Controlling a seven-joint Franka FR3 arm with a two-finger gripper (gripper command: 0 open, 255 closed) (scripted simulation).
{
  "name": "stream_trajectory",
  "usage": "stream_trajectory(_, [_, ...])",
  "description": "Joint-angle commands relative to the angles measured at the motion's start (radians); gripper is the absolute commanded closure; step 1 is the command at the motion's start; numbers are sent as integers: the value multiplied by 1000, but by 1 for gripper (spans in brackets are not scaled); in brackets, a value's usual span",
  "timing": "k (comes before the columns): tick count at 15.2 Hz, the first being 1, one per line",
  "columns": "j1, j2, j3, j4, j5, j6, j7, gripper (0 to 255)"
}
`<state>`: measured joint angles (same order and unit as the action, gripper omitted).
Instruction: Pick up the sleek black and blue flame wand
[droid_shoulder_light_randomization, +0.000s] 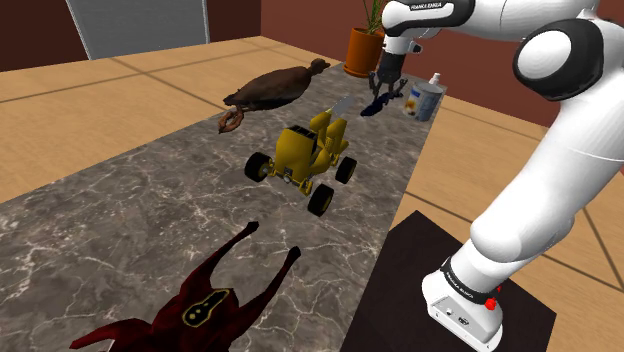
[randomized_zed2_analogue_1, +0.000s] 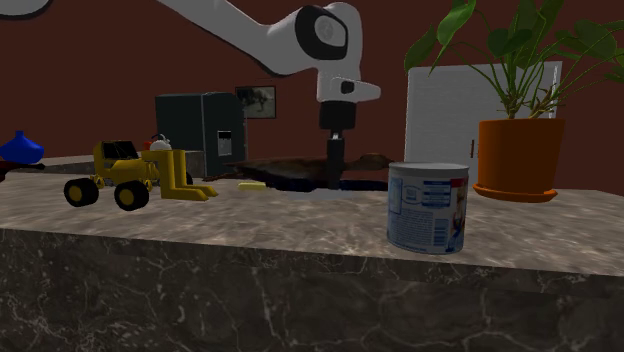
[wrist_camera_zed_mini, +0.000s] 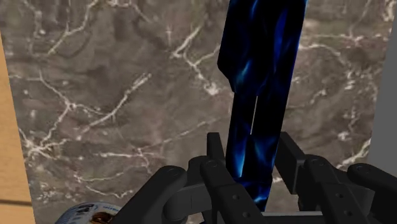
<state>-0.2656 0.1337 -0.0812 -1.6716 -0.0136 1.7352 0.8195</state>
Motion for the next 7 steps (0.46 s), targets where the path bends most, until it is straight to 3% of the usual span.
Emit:
stream_trajectory(1, [1, 2, 1, 33, 0, -30, 1, 255])
stream_trajectory(7, [1, 5, 1, 92, 1, -87, 0, 255])
